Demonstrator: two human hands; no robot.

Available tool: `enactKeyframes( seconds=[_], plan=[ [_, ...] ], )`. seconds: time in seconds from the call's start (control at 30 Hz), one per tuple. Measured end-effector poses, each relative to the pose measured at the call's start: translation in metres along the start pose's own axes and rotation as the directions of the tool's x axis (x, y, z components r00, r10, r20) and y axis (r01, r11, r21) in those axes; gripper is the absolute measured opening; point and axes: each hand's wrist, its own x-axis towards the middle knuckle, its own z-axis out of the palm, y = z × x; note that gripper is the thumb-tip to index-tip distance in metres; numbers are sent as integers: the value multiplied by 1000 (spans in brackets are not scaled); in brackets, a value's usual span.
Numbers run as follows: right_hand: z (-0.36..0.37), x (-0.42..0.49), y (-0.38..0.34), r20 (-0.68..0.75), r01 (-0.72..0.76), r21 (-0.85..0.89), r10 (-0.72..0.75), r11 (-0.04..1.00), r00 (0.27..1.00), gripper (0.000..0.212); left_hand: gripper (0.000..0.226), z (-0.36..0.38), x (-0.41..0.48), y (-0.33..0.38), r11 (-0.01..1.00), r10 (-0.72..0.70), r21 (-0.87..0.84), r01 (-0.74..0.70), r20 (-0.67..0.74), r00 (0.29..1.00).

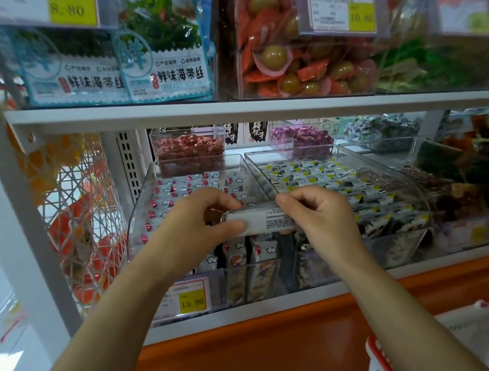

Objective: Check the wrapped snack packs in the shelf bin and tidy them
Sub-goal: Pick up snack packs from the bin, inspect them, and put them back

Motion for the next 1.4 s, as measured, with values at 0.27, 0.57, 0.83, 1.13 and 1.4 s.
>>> enactKeyframes(
  seconds=[0.27,0.57,0.83,1.13,1.4],
  plan=[
    [-11,6,0,140,-229,223,201,948,969,24,14,4,1,-2,997,79,-9,-79,-25,997],
    [-4,12,1,107,-93,166,76,982,991,18,17,17,11,-11,975,-59,-221,8,-225,973],
    [-1,33,13,-171,-229,337,298,913,939,24,24,7,74,-32,851,-64,510,128,-141,988],
    [6,39,14,-158,-239,361,312,901,937,25,55,32,116,-60,393,-326,919,-30,169,930],
    [17,62,8,-161,-83,225,121,971,979,13,58,22,96,-60,455,-300,890,-45,200,932]
  ],
)
